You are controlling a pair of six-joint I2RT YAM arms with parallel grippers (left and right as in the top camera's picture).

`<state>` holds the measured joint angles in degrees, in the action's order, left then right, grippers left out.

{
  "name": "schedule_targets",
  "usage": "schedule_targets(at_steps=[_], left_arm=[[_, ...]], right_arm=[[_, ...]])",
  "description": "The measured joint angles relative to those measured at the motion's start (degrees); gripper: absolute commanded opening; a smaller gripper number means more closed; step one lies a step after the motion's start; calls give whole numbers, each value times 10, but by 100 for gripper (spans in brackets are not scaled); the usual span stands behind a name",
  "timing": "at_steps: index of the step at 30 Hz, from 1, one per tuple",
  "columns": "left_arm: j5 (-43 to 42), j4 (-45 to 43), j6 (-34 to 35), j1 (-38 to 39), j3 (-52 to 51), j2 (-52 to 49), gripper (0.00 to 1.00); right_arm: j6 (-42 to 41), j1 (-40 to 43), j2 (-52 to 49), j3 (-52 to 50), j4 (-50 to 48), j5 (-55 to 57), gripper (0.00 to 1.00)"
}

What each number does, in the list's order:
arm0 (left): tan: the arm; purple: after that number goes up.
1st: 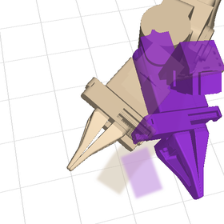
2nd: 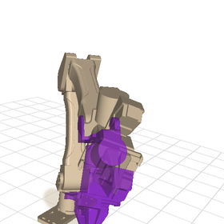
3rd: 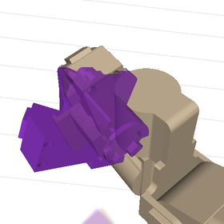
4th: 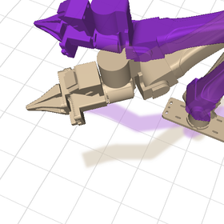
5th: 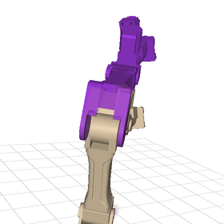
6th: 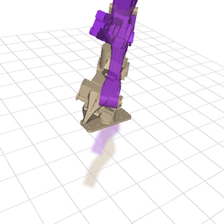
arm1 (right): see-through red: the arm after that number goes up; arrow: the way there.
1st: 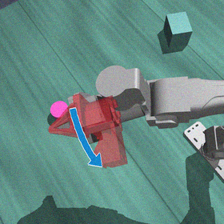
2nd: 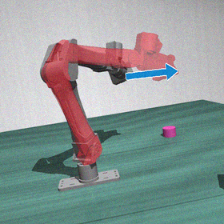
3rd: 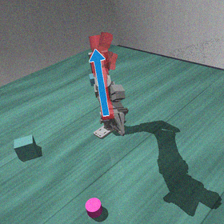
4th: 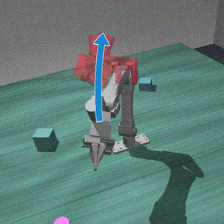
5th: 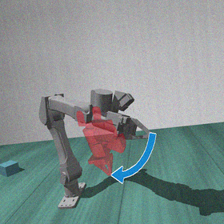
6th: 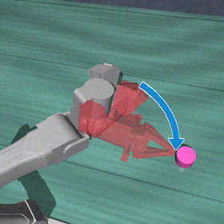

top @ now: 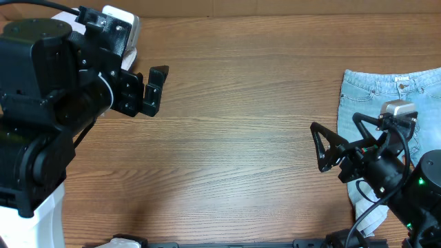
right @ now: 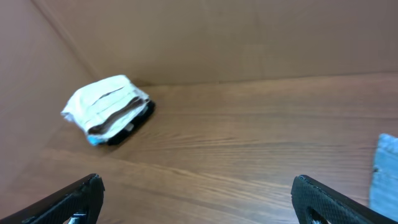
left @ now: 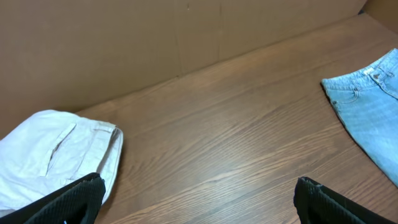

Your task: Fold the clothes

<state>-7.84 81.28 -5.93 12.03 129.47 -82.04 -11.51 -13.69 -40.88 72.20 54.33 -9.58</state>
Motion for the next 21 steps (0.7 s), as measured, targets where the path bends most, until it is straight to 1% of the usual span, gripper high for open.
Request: schedule_targets(at_steps=[6,10,13,17,18,21], left_arm=[[0,0,0,0,0,-7,100],[0,0,0,0,0,-7,100],[0,0,0,0,0,-7,100],[2,0,0,0,0,-7,100],[2,0,0,0,0,-7,100],[2,0,0,0,0,-7,100]], right_arm=[[9,6,2,-3,-16,46,100],[13,46,36,-53,-103,72,100],[15,78,84,-134,-192,75,100],[21,104,151,-280,-338,71,100],[23,107,168,-316,-361,68,100],[26,110,224,-417,-388,54,100]])
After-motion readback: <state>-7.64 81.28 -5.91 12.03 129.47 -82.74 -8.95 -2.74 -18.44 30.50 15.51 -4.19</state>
